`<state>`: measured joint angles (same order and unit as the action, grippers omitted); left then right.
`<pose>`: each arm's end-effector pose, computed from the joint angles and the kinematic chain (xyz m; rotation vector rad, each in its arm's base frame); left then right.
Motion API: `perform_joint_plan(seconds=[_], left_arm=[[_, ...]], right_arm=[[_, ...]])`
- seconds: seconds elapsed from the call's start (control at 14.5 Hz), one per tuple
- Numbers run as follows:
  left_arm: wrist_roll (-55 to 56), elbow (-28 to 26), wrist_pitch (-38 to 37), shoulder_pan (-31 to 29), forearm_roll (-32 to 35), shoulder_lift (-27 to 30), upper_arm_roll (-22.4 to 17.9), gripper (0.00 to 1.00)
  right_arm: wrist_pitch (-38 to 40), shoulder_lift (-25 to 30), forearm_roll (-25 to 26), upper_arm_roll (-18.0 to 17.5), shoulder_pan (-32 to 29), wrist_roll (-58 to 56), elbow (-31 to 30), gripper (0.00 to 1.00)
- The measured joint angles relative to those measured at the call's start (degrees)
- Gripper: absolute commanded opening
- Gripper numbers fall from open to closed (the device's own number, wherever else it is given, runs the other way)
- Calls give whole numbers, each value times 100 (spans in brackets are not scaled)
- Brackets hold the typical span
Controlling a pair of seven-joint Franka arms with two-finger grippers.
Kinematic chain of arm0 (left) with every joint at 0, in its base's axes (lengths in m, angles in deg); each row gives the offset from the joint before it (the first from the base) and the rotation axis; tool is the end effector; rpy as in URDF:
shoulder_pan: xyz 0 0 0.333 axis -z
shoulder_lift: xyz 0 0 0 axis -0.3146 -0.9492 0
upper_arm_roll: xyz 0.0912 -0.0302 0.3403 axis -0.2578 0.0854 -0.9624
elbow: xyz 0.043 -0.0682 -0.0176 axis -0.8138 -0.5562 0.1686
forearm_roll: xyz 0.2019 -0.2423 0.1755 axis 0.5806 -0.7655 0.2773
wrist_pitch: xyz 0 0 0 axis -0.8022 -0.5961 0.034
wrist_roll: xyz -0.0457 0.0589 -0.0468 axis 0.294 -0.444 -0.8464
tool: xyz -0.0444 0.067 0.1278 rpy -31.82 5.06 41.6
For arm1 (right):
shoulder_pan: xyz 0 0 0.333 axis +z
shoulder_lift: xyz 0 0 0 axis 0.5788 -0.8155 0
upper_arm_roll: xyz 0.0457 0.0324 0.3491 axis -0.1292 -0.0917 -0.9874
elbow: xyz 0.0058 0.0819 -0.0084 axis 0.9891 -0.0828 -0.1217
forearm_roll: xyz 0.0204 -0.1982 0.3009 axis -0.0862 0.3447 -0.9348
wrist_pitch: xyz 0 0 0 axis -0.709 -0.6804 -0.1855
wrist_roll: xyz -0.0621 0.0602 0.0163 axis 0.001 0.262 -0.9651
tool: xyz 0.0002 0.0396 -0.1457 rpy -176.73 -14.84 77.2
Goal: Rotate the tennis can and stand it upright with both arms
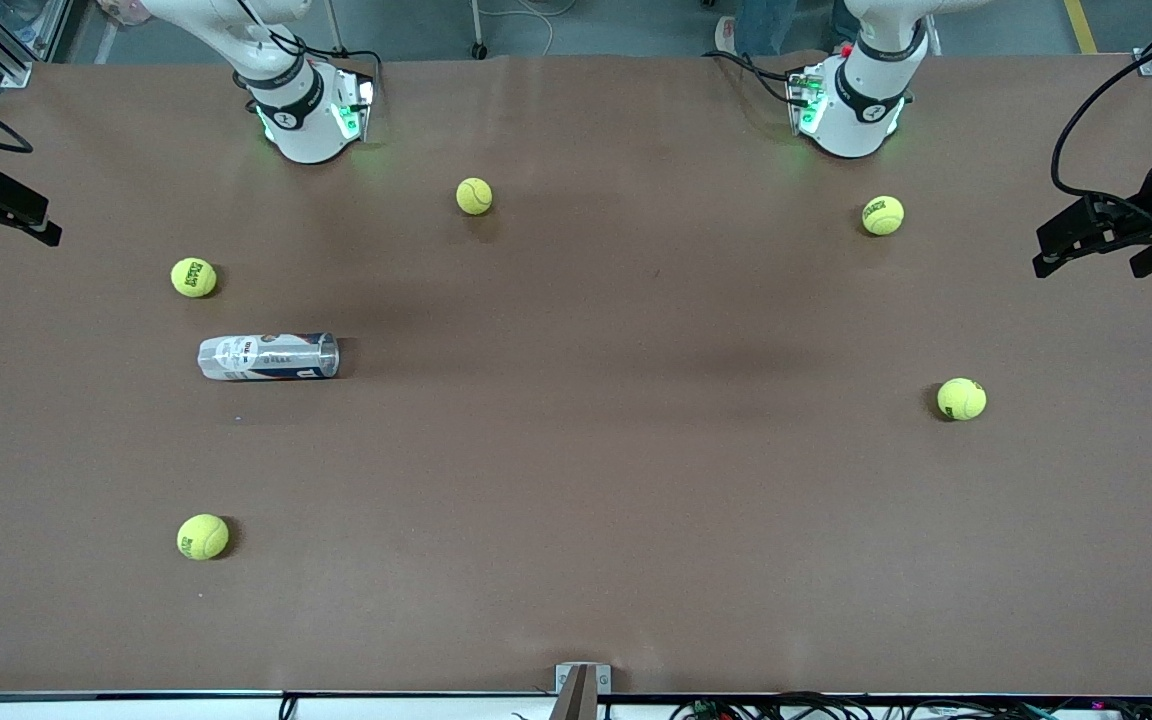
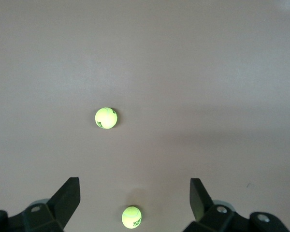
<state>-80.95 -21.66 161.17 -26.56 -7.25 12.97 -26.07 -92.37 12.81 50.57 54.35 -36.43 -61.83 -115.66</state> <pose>0.5345 -0.0325 0.6432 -3.1389 0.0227 -0.0445 0.4882 -0.0432 0.6424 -3.1187 0.0140 0.0296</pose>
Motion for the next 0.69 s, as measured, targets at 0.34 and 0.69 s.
perform_joint_plan(seconds=[0.34,0.69], left_arm=[[0,0,0,0,0,0,-1,100],[0,0,0,-1,0,0,-3,100]], right_arm=[[-22,1,11,43,-15,0,39,100],[-72,-297,11,50,-256,-13,13,100]])
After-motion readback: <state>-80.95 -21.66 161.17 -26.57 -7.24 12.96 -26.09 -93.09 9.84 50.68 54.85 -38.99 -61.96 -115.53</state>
